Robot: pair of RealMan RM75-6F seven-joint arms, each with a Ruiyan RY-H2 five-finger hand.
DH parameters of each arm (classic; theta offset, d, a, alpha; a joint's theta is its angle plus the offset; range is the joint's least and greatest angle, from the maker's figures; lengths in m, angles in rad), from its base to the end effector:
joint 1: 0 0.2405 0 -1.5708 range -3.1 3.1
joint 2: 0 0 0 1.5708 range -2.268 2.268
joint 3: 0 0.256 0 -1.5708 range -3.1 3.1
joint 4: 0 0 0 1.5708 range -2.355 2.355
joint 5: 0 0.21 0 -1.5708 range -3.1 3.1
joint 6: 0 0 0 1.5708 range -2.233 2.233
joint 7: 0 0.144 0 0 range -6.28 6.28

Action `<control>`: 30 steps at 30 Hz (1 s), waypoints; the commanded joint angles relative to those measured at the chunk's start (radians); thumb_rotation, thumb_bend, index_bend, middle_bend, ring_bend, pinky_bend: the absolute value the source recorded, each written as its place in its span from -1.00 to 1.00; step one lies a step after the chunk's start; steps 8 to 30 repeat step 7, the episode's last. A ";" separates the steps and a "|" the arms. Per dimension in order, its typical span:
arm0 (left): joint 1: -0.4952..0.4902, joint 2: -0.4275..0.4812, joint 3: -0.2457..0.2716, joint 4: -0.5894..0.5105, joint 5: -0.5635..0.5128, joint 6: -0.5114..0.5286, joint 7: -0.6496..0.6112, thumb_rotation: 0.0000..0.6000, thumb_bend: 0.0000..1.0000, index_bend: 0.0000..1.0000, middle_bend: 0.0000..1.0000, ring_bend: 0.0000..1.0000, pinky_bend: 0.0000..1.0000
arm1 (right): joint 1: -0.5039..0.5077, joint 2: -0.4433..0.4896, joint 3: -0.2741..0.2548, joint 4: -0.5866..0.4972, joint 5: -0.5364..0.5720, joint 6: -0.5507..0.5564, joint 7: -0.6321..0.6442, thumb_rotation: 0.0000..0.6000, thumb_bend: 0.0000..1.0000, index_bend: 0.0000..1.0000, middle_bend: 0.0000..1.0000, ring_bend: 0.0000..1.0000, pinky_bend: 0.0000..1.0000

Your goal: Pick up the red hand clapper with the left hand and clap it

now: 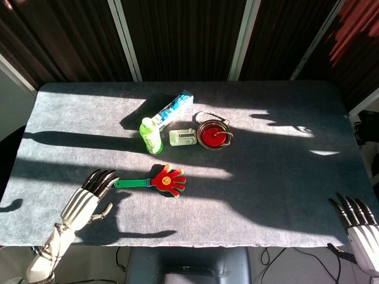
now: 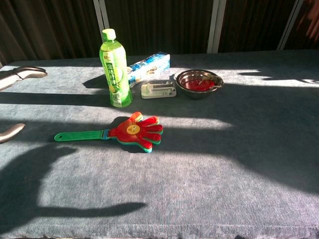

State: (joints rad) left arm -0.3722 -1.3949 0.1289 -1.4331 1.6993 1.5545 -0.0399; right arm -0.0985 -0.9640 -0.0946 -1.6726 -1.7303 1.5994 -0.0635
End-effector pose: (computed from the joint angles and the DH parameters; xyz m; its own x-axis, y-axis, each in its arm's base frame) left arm -0.2406 0.2166 0.0613 0.3063 0.0403 0.9511 0.8420 -0.4777 -0.2509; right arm -0.3076 -0.0925 0.1850 0.5249 -0.1083 0.8442 -0.8512 -0.0691 0.5203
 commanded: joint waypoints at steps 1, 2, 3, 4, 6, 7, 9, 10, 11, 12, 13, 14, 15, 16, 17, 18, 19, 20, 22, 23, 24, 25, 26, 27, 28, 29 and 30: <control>0.110 0.074 0.079 -0.006 0.055 0.084 0.051 1.00 -0.14 -1.00 -1.00 -1.00 -1.00 | 0.002 -0.006 0.001 0.001 0.002 -0.006 -0.009 1.00 -0.71 -1.00 -1.00 -1.00 -1.00; 0.110 0.078 0.077 -0.009 0.058 0.082 0.039 1.00 -0.14 -1.00 -1.00 -1.00 -1.00 | 0.002 -0.006 0.000 0.000 0.002 -0.008 -0.009 1.00 -0.71 -1.00 -1.00 -1.00 -1.00; 0.112 0.079 0.071 -0.012 0.054 0.082 0.033 1.00 -0.13 -1.00 -1.00 -1.00 -1.00 | 0.003 -0.007 0.000 -0.001 0.001 -0.009 -0.010 1.00 -0.71 -1.00 -1.00 -1.00 -1.00; 0.116 0.080 0.063 -0.011 0.049 0.081 0.042 1.00 -0.13 -1.00 -1.00 -1.00 -1.00 | 0.003 -0.008 0.000 0.000 -0.001 -0.007 -0.013 1.00 -0.71 -1.00 -1.00 -1.00 -1.00; 0.124 0.078 0.049 -0.009 0.043 0.084 0.058 1.00 -0.14 -1.00 -1.00 -1.00 -1.00 | 0.002 -0.009 -0.001 0.001 -0.002 -0.006 -0.014 1.00 -0.71 -1.00 -1.00 -1.00 -1.00; 0.129 0.076 0.041 -0.008 0.040 0.086 0.065 1.00 -0.14 -1.00 -1.00 -1.00 -1.00 | 0.002 -0.009 0.000 0.002 -0.001 -0.005 -0.014 1.00 -0.71 -1.00 -1.00 -1.00 -1.00; 0.129 0.076 0.041 -0.008 0.040 0.086 0.065 1.00 -0.14 -1.00 -1.00 -1.00 -1.00 | 0.002 -0.009 0.000 0.002 -0.001 -0.005 -0.014 1.00 -0.71 -1.00 -1.00 -1.00 -1.00; 0.129 0.076 0.041 -0.008 0.040 0.086 0.065 1.00 -0.14 -1.00 -1.00 -1.00 -1.00 | 0.002 -0.009 0.000 0.002 -0.001 -0.005 -0.014 1.00 -0.71 -1.00 -1.00 -1.00 -1.00; 0.129 0.076 0.041 -0.008 0.040 0.086 0.065 1.00 -0.14 -1.00 -1.00 -1.00 -1.00 | 0.002 -0.009 0.000 0.002 -0.001 -0.005 -0.014 1.00 -0.71 -1.00 -1.00 -1.00 -1.00; 0.129 0.076 0.041 -0.008 0.040 0.086 0.065 1.00 -0.14 -1.00 -1.00 -1.00 -1.00 | 0.002 -0.009 0.000 0.002 -0.001 -0.005 -0.014 1.00 -0.71 -1.00 -1.00 -1.00 -1.00; 0.129 0.076 0.041 -0.008 0.040 0.086 0.065 1.00 -0.14 -1.00 -1.00 -1.00 -1.00 | 0.002 -0.009 0.000 0.002 -0.001 -0.005 -0.014 1.00 -0.71 -1.00 -1.00 -1.00 -1.00; 0.129 0.076 0.041 -0.008 0.040 0.086 0.065 1.00 -0.14 -1.00 -1.00 -1.00 -1.00 | 0.002 -0.009 0.000 0.002 -0.001 -0.005 -0.014 1.00 -0.71 -1.00 -1.00 -1.00 -1.00; 0.129 0.076 0.041 -0.008 0.040 0.086 0.065 1.00 -0.14 -1.00 -1.00 -1.00 -1.00 | 0.002 -0.009 0.000 0.002 -0.001 -0.005 -0.014 1.00 -0.71 -1.00 -1.00 -1.00 -1.00; 0.129 0.076 0.041 -0.008 0.040 0.086 0.065 1.00 -0.14 -1.00 -1.00 -1.00 -1.00 | 0.002 -0.009 0.000 0.002 -0.001 -0.005 -0.014 1.00 -0.71 -1.00 -1.00 -1.00 -1.00; 0.129 0.076 0.041 -0.008 0.040 0.086 0.065 1.00 -0.14 -1.00 -1.00 -1.00 -1.00 | 0.002 -0.009 0.000 0.002 -0.001 -0.005 -0.014 1.00 -0.71 -1.00 -1.00 -1.00 -1.00; 0.129 0.076 0.041 -0.008 0.040 0.086 0.065 1.00 -0.14 -1.00 -1.00 -1.00 -1.00 | 0.002 -0.009 0.000 0.002 -0.001 -0.005 -0.014 1.00 -0.71 -1.00 -1.00 -1.00 -1.00; 0.129 0.076 0.041 -0.008 0.040 0.086 0.065 1.00 -0.14 -1.00 -1.00 -1.00 -1.00 | 0.002 -0.009 0.000 0.002 -0.001 -0.005 -0.014 1.00 -0.71 -1.00 -1.00 -1.00 -1.00; 0.129 0.076 0.041 -0.008 0.040 0.086 0.065 1.00 -0.14 -1.00 -1.00 -1.00 -1.00 | 0.002 -0.009 0.000 0.002 -0.001 -0.005 -0.014 1.00 -0.71 -1.00 -1.00 -1.00 -1.00; 0.129 0.076 0.041 -0.008 0.040 0.086 0.065 1.00 -0.14 -1.00 -1.00 -1.00 -1.00 | 0.002 -0.009 0.000 0.002 -0.001 -0.005 -0.014 1.00 -0.71 -1.00 -1.00 -1.00 -1.00; 0.129 0.076 0.041 -0.008 0.040 0.086 0.065 1.00 -0.14 -1.00 -1.00 -1.00 -1.00 | 0.002 -0.009 0.000 0.002 -0.001 -0.005 -0.014 1.00 -0.71 -1.00 -1.00 -1.00 -1.00; 0.129 0.076 0.041 -0.008 0.040 0.086 0.065 1.00 -0.14 -1.00 -1.00 -1.00 -1.00 | 0.002 -0.009 0.000 0.002 -0.001 -0.005 -0.014 1.00 -0.71 -1.00 -1.00 -1.00 -1.00; 0.129 0.076 0.041 -0.008 0.040 0.086 0.065 1.00 -0.14 -1.00 -1.00 -1.00 -1.00 | 0.002 -0.009 0.000 0.002 -0.001 -0.005 -0.014 1.00 -0.71 -1.00 -1.00 -1.00 -1.00; 0.129 0.076 0.041 -0.008 0.040 0.086 0.065 1.00 -0.14 -1.00 -1.00 -1.00 -1.00 | 0.002 -0.009 0.000 0.002 -0.001 -0.005 -0.014 1.00 -0.71 -1.00 -1.00 -1.00 -1.00; 0.129 0.076 0.041 -0.008 0.040 0.086 0.065 1.00 -0.14 -1.00 -1.00 -1.00 -1.00 | 0.002 -0.009 0.000 0.002 -0.001 -0.005 -0.014 1.00 -0.71 -1.00 -1.00 -1.00 -1.00; 0.129 0.076 0.041 -0.008 0.040 0.086 0.065 1.00 -0.14 -1.00 -1.00 -1.00 -1.00 | 0.002 -0.009 0.000 0.002 -0.001 -0.005 -0.014 1.00 -0.71 -1.00 -1.00 -1.00 -1.00; 0.129 0.076 0.041 -0.008 0.040 0.086 0.065 1.00 -0.14 -1.00 -1.00 -1.00 -1.00 | 0.002 -0.009 0.000 0.002 -0.001 -0.005 -0.014 1.00 -0.71 -1.00 -1.00 -1.00 -1.00; 0.129 0.076 0.041 -0.008 0.040 0.086 0.065 1.00 -0.14 -1.00 -1.00 -1.00 -1.00 | 0.002 -0.009 0.000 0.002 -0.001 -0.005 -0.014 1.00 -0.71 -1.00 -1.00 -1.00 -1.00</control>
